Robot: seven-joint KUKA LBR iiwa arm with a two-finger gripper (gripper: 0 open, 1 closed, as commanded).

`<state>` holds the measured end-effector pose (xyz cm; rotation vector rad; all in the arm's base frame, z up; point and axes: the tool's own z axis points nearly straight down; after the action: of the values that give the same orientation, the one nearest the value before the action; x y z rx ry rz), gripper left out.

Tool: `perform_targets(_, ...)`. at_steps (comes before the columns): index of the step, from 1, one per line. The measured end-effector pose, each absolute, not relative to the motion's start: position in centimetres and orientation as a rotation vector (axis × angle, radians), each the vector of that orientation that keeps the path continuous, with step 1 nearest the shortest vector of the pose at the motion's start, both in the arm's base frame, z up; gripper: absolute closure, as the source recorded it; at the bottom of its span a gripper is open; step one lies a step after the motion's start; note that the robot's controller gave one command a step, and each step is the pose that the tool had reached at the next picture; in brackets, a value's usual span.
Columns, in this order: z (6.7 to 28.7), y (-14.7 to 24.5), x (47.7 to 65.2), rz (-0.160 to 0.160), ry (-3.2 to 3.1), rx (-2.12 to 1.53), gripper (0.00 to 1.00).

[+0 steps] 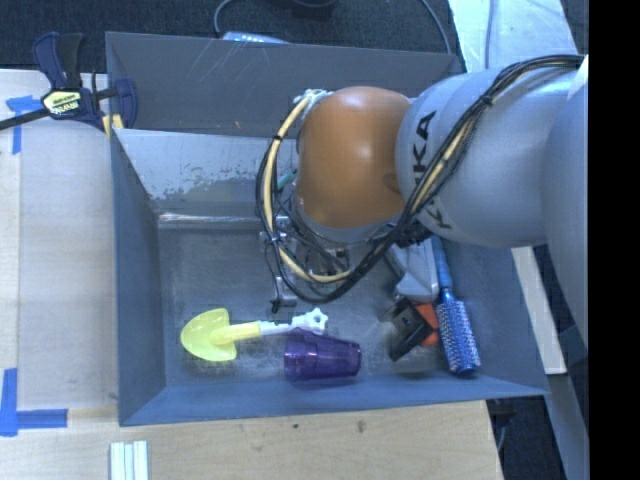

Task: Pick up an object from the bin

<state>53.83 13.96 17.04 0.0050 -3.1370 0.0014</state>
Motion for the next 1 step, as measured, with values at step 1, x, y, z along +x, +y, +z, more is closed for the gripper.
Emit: perform_targets(1,17.52,13.9,53.98,-0.001,-3.144,0.0,0.0)
